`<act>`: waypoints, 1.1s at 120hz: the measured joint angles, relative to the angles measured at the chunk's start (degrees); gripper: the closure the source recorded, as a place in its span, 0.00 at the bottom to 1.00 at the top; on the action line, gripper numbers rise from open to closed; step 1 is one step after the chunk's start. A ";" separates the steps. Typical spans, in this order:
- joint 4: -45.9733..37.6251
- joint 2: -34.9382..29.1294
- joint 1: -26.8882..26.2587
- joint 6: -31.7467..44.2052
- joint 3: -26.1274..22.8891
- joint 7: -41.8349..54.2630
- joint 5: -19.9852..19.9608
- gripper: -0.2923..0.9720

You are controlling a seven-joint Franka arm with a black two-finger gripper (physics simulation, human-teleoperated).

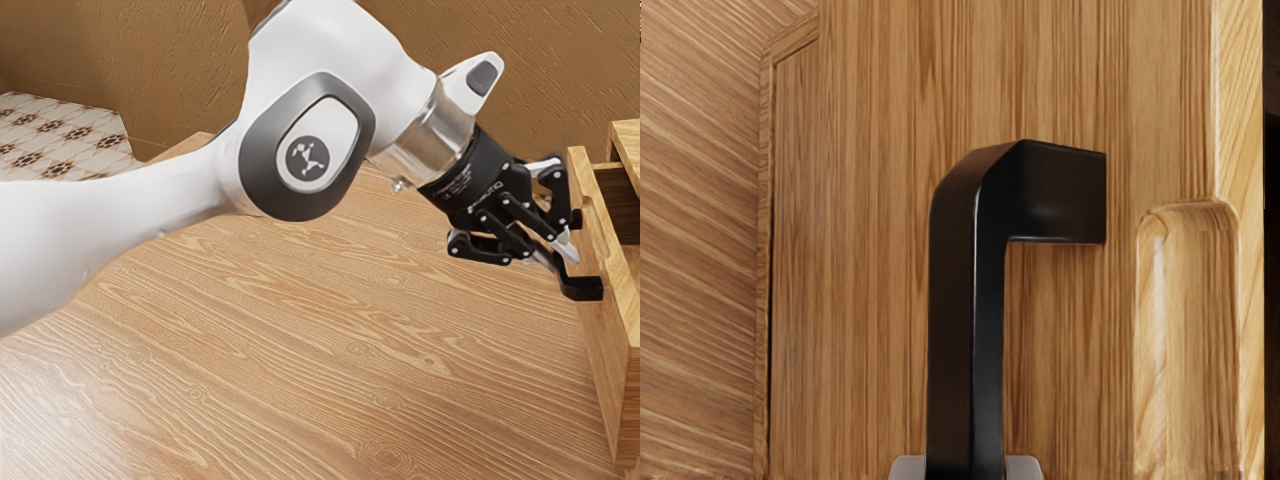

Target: Pull the drawer handle with one arm to open the drawer

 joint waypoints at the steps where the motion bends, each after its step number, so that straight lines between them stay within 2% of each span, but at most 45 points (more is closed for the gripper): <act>1: -0.05 -0.05 0.00 0.00 0.00 -0.01 -0.06 0.81; 46: -2.83 -3.19 1.29 0.03 -0.07 -0.20 -2.46 0.80; 132: -12.37 -17.27 9.08 -0.54 -0.12 0.02 -11.77 0.78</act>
